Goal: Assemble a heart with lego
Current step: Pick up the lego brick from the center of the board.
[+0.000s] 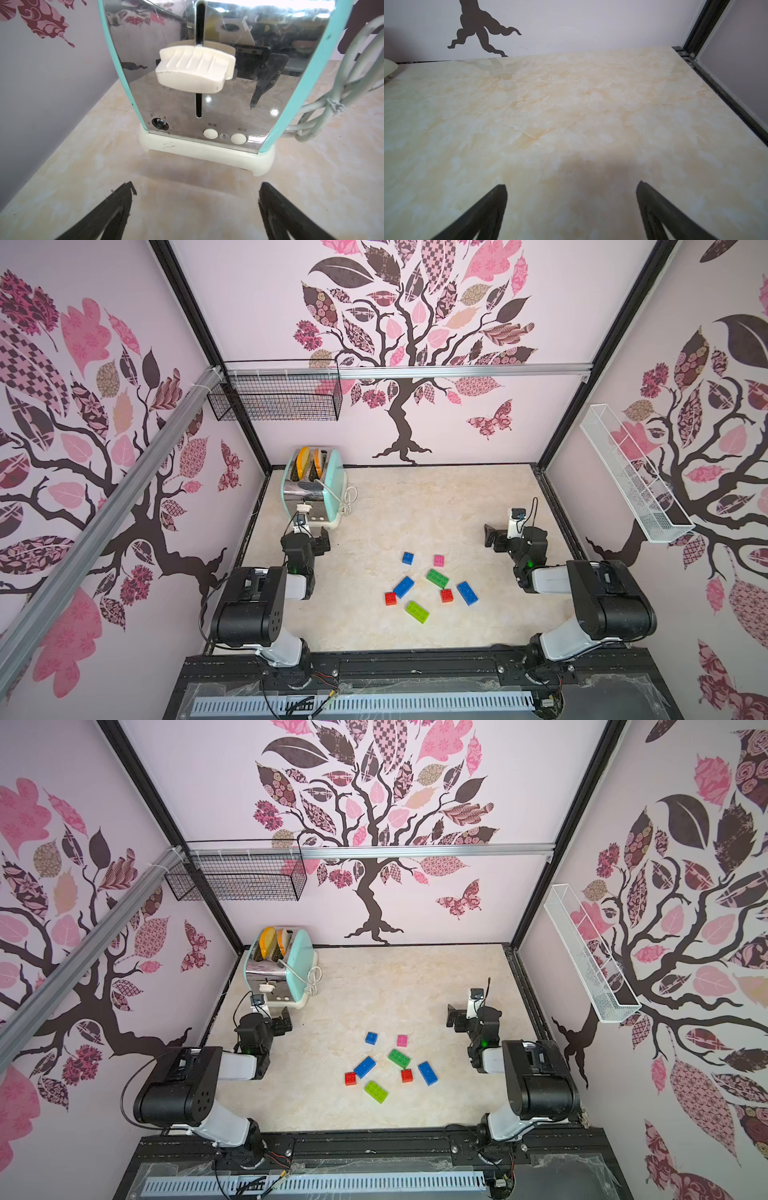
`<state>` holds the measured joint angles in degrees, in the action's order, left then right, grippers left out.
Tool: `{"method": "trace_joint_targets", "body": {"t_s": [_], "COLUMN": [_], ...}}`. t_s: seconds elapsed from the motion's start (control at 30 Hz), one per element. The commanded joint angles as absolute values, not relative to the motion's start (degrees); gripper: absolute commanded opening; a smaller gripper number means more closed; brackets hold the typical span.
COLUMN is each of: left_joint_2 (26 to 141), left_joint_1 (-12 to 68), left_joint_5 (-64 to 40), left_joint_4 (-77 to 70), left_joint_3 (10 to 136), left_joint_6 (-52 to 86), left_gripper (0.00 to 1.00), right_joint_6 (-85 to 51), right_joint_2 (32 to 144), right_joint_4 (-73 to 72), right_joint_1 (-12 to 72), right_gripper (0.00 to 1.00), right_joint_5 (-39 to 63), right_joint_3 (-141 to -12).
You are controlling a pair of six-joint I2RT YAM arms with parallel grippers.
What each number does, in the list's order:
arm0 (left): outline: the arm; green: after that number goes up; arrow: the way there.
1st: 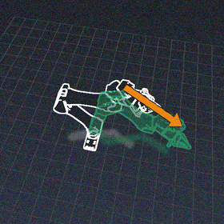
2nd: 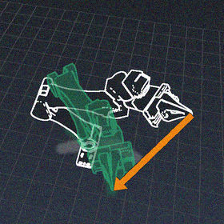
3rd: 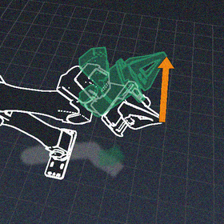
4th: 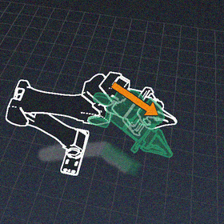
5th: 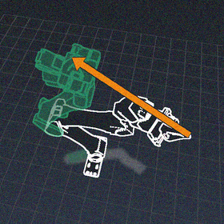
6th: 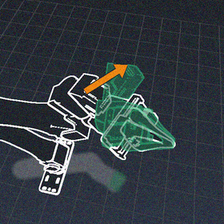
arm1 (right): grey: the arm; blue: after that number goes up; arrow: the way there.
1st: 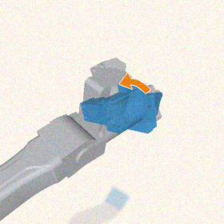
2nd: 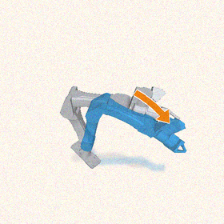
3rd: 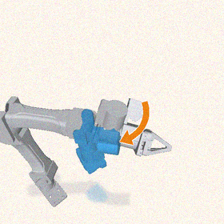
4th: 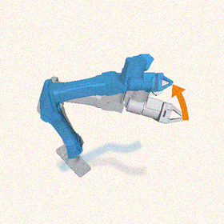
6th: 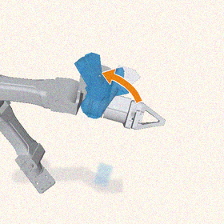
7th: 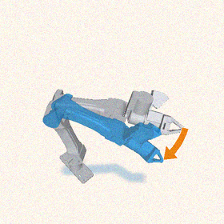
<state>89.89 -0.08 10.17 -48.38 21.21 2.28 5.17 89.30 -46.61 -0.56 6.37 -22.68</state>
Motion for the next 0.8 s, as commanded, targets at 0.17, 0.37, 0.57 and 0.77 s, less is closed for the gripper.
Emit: {"method": "trace_joint_targets", "body": {"t_s": [0.17,0.37,0.57,0.77], "left_joint_2": [89.3,89.3,89.3,89.4], "left_joint_1": [0.0,-0.3,-4.5,-4.4], "left_joint_5": [9.9,9.0,-0.9,-0.8], "left_joint_4": [-49.9,-49.9,-50.5,-50.5], "left_joint_3": [21.9,21.9,21.6,21.8], "left_joint_6": [2.2,2.3,3.1,2.9], "left_gripper": [0.97,0.97,0.97,0.97], "right_joint_6": [4.8,4.4,4.1,4.5], "right_joint_2": [88.5,88.8,89.0,89.2], "right_joint_4": [-46.9,-46.3,-46.1,-46.1], "right_joint_1": [-0.4,-1.3,-1.6,-1.8], "right_gripper": [1.0,1.0,1.0,1.0], "right_joint_5": [6.4,8.0,8.3,9.0], "right_joint_3": [-23.7,-24.2,-24.4,-24.6]}}
